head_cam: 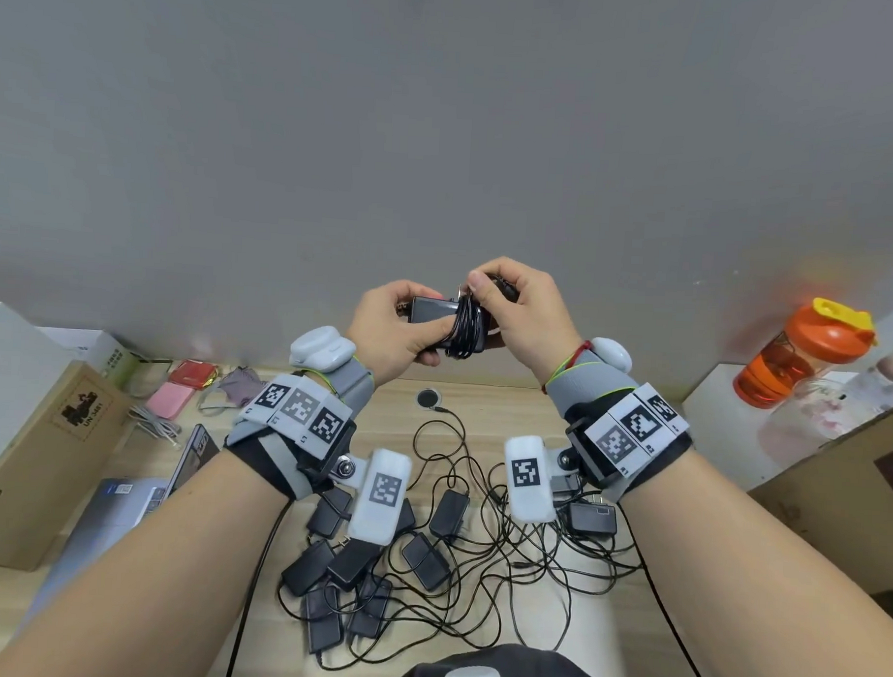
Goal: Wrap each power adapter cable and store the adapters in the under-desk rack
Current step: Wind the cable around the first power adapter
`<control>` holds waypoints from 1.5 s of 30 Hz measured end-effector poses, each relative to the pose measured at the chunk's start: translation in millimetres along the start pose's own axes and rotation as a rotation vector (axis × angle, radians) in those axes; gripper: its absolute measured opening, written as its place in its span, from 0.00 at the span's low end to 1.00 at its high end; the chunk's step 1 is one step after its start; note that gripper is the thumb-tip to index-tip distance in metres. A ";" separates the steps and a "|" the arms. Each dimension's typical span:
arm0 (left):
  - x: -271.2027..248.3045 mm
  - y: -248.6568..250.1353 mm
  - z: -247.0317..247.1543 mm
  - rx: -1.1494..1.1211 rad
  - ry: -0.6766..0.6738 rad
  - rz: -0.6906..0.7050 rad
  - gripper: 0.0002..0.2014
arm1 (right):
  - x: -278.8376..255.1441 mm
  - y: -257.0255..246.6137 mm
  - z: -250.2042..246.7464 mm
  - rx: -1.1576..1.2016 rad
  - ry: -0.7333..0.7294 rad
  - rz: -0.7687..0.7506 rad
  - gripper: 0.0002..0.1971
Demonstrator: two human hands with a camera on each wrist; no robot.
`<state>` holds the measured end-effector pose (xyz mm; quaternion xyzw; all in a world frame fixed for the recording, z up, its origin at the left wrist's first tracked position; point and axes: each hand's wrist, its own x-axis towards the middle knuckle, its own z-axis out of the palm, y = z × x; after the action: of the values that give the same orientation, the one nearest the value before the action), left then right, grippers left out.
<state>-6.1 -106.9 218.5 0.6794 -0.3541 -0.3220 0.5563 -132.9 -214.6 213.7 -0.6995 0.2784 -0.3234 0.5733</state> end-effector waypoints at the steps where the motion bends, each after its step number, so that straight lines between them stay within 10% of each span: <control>1: 0.5 0.1 0.8 -0.025 0.026 0.002 0.13 | 0.1 -0.4 1.8 -0.002 0.010 0.000 0.08; 18: -3.8 -8.0 -15.2 -0.043 -0.299 0.072 0.27 | -1.2 7.3 -2.6 0.049 0.034 0.055 0.08; 36: -3.4 -12.8 0.0 0.461 -0.423 0.020 0.35 | 0.0 24.7 -9.7 -0.137 0.020 0.219 0.11; 45: -4.0 -13.1 15.8 0.635 -0.227 0.072 0.46 | -1.1 24.3 -4.3 0.095 0.039 0.321 0.09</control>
<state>-19.8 -110.2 203.1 0.7656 -0.5200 -0.2493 0.2851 -137.3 -221.1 190.3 -0.6117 0.3820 -0.2540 0.6445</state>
